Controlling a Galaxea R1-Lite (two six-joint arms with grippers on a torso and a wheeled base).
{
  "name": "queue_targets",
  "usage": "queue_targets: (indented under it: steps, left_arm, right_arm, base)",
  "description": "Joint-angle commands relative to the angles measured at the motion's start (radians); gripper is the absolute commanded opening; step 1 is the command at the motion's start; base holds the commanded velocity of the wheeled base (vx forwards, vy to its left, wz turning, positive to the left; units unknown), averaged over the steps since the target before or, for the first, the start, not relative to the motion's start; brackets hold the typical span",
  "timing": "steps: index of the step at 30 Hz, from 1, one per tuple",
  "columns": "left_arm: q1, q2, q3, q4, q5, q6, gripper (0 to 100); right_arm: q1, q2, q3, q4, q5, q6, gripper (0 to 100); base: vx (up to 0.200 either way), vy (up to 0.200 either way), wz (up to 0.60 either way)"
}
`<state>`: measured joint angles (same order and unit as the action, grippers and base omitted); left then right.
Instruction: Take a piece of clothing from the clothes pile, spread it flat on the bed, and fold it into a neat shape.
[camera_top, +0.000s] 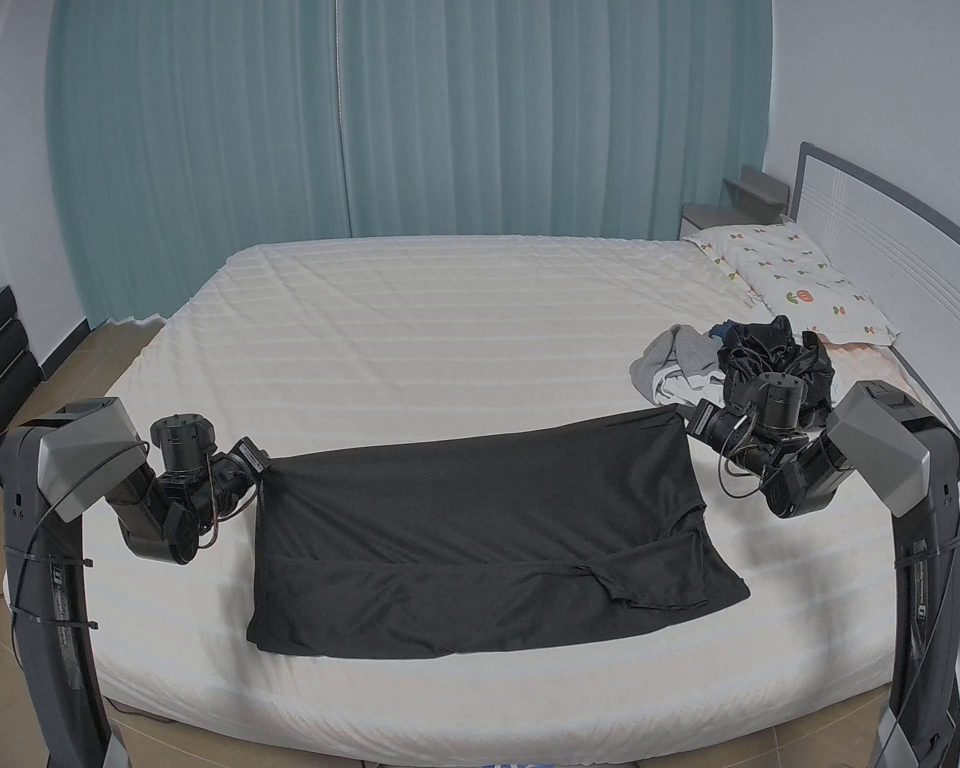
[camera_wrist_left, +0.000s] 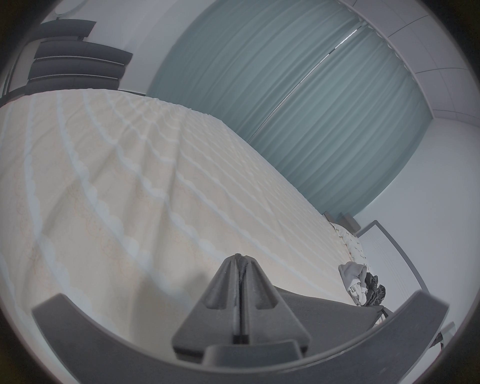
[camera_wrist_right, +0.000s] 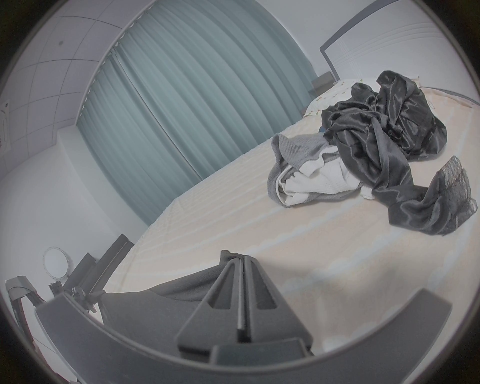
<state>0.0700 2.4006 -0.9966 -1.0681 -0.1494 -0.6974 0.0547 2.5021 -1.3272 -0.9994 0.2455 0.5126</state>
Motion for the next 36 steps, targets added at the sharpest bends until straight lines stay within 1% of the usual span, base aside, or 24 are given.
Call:
queue_targets:
  steps: [1,5,9,12,17,21,26,31,33,36]
  left_arm:
    - [0.008,-0.018,0.003,-0.001,-0.009,0.001,0]
    - [0.010,-0.021,0.009,-0.001,-0.010,0.006,0]
    - [0.013,-0.021,0.010,-0.001,-0.010,0.033,0]
    - [0.019,-0.006,0.012,-0.003,-0.010,0.084,0]
    - [0.022,0.017,0.018,-0.050,-0.012,0.090,0]
    - [0.028,0.038,0.044,-0.104,-0.061,0.127,0]
    - [0.028,0.037,0.092,-0.150,-0.093,0.161,0]
    - [0.030,0.032,0.105,-0.156,-0.095,0.173,0]
    - [0.037,0.037,0.133,-0.167,-0.099,0.239,0]
    - [0.037,0.043,0.171,-0.211,-0.111,0.291,0]
  right_arm:
    - [0.002,-0.022,0.008,-0.005,0.000,0.027,0]
    - [0.002,-0.005,0.019,-0.007,-0.002,0.020,0]
    - [-0.004,-0.012,0.014,-0.007,0.000,0.030,0]
    - [-0.001,-0.005,0.059,-0.018,-0.002,0.017,0]
    - [-0.006,-0.032,0.108,-0.012,0.008,0.014,0]
    - [-0.012,-0.035,0.155,-0.015,0.009,-0.005,0]
    - [-0.022,-0.034,0.201,-0.019,0.011,-0.028,0]
    - [-0.027,-0.035,0.247,-0.042,0.026,-0.039,0]
    - [-0.027,-0.035,0.283,-0.064,0.034,-0.042,0]
    - [-0.027,-0.035,0.312,-0.067,0.041,-0.046,0]
  base:
    - [0.000,0.000,0.00]
    - [0.000,0.000,0.00]
    - [0.000,0.000,0.00]
    - [0.000,0.000,0.00]
    - [0.000,0.000,0.00]
    - [0.000,0.000,0.00]
    - [0.000,0.000,0.00]
    - [0.000,0.000,0.00]
    - [0.000,0.000,0.00]
    - [0.000,0.000,0.00]
